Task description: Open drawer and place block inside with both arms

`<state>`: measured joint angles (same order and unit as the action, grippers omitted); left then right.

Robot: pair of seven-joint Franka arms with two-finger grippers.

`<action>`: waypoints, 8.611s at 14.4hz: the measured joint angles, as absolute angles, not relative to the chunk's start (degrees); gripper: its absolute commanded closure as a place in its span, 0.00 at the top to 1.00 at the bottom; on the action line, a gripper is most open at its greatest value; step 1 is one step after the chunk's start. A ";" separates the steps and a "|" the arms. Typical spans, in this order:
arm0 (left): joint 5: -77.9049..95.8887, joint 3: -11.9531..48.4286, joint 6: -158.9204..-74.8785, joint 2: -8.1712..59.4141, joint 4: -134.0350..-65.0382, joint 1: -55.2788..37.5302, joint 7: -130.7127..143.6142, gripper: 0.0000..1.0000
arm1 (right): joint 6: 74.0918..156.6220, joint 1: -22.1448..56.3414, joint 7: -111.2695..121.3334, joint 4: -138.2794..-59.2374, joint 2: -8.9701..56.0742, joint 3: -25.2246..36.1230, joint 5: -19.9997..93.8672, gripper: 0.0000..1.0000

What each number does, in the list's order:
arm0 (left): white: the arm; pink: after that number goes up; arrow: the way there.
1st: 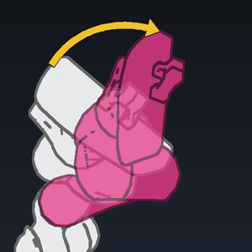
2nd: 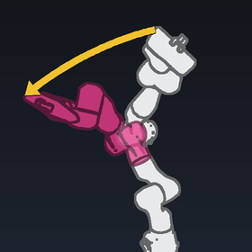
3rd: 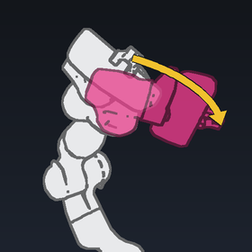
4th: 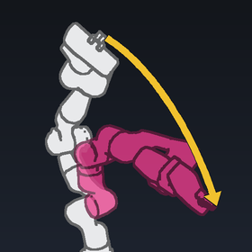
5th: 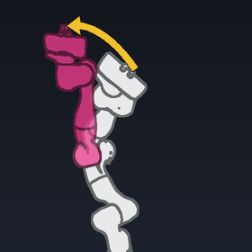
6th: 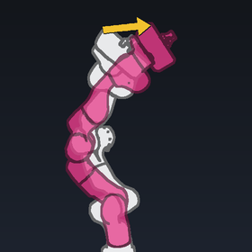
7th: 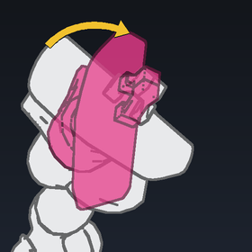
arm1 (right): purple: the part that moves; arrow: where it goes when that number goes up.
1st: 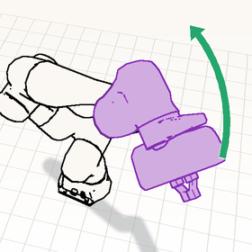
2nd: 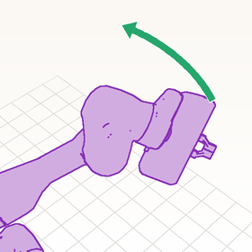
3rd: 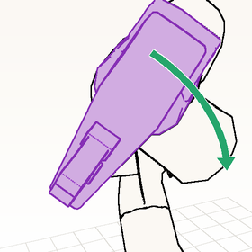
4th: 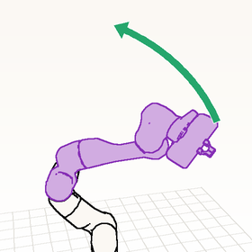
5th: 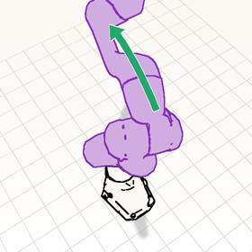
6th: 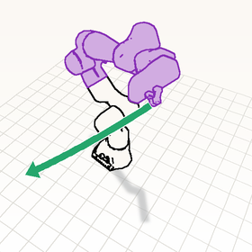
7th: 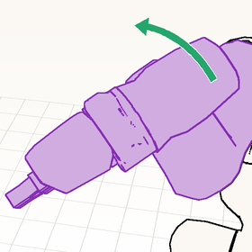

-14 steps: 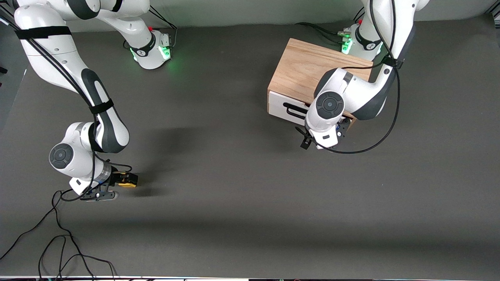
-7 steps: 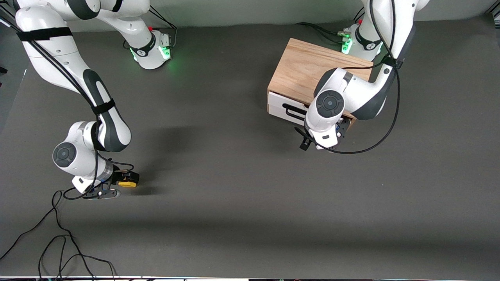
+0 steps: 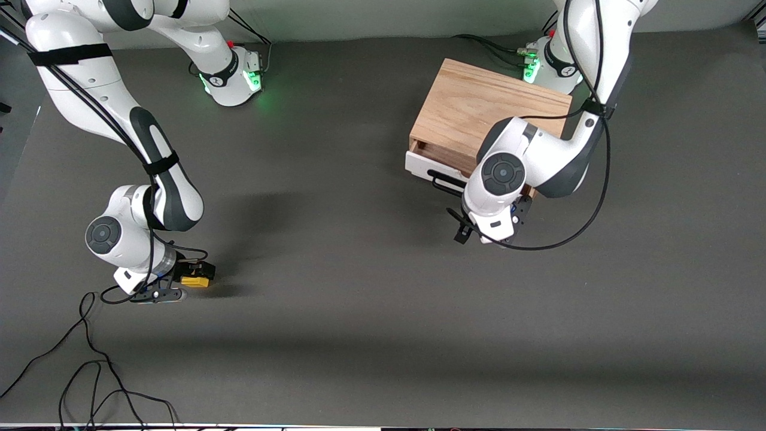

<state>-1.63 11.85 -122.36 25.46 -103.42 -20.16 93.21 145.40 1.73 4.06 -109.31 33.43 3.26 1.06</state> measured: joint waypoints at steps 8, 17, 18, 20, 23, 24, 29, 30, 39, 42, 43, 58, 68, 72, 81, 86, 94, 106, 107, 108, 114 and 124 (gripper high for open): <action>-2.19 11.92 -119.96 30.21 -95.46 -20.17 93.44 1.00 | 146.04 1.72 4.06 -109.31 33.43 3.26 1.06 0.98; -4.02 12.10 -114.57 32.07 -91.76 -20.51 93.71 1.00 | 146.19 1.72 4.06 -107.78 33.66 3.26 1.06 0.98; -4.04 12.10 -113.55 32.33 -91.12 -20.51 93.69 1.00 | 146.19 1.72 4.06 -107.71 33.85 3.26 1.06 0.98; -4.74 11.88 -110.88 32.62 -88.28 -20.49 93.32 1.00 | 146.19 1.73 4.06 -107.63 34.27 3.26 1.06 0.98; -5.28 11.71 -104.38 32.62 -83.21 -20.48 93.02 1.00 | 146.19 1.72 4.06 -107.25 34.85 3.26 1.06 0.98; -5.30 11.76 -102.97 32.62 -82.63 -20.49 92.98 1.00 | 146.19 1.72 4.06 -107.20 34.96 3.26 1.06 0.98; -5.41 12.50 -91.26 32.30 -76.29 -20.63 91.66 1.00 | 146.12 1.73 4.07 -107.23 35.17 3.15 1.06 0.95; -5.43 12.49 -87.55 31.77 -73.82 -20.59 90.06 1.00 | 146.10 1.73 4.06 -107.23 35.17 3.15 1.06 0.94; -5.81 11.63 -69.25 18.15 -67.38 -7.51 50.88 1.00 | 145.89 1.76 4.06 -106.76 35.19 3.04 1.06 0.24; -5.78 11.52 -69.23 15.49 -67.38 -2.36 33.52 1.00 | 138.54 2.30 3.62 -102.97 33.93 2.54 1.06 0.24; -5.79 11.51 -69.29 15.06 -67.38 -1.19 28.52 1.00 | 134.19 3.01 2.37 -100.72 32.88 2.40 1.09 0.24; -3.24 12.01 -83.67 0.99 -89.14 2.96 12.69 1.00 | 92.42 20.16 -50.17 -63.16 27.64 -18.79 2.48 0.24; 1.27 5.05 -89.88 -4.44 -96.53 3.55 4.31 1.00 | 105.91 39.76 -67.88 -62.52 41.63 -18.67 -10.65 0.24; 1.20 5.87 -89.65 -3.56 -94.58 3.18 4.31 1.00 | 109.11 41.72 -71.15 -62.14 45.09 -18.65 -11.90 0.24; 0.14 6.21 -86.12 -2.99 -94.63 2.15 4.22 1.00 | 109.26 43.94 -76.10 -61.94 45.89 -18.65 -11.94 0.25; 0.04 6.20 -85.88 -2.96 -94.76 1.73 4.22 1.00 | 110.13 44.19 -77.18 -61.94 47.53 -18.59 -11.94 0.29; -0.04 6.17 -85.88 -2.96 -94.75 1.72 4.22 1.00 | 111.50 44.19 -77.52 -61.97 49.37 -18.38 -11.97 0.47; -0.07 6.15 -85.88 -2.95 -94.75 1.72 4.23 1.00 | 112.83 44.11 -79.80 -59.88 49.19 -18.37 -14.59 1.00; -0.07 6.15 -85.88 -2.95 -94.75 1.71 4.23 1.00 | 111.78 43.85 -79.80 -59.31 47.99 -18.36 -14.61 1.00; -0.07 6.15 -85.88 -2.95 -94.75 1.70 4.23 1.00 | 110.82 43.37 -79.80 -58.87 46.41 -18.35 -14.60 1.00; -0.08 6.15 -85.88 -2.94 -94.75 1.65 4.25 1.00 | 101.27 31.91 -76.98 -59.03 32.77 -18.04 -10.96 1.00; 0.02 6.62 -86.13 -2.53 -94.78 -3.38 11.64 1.00 | 90.16 6.14 -30.39 -73.86 11.88 -8.21 1.51 1.00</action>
<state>0.02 6.62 -86.13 -2.53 -94.78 -3.38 11.64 90.16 6.14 -30.39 -73.86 11.88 -8.21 1.51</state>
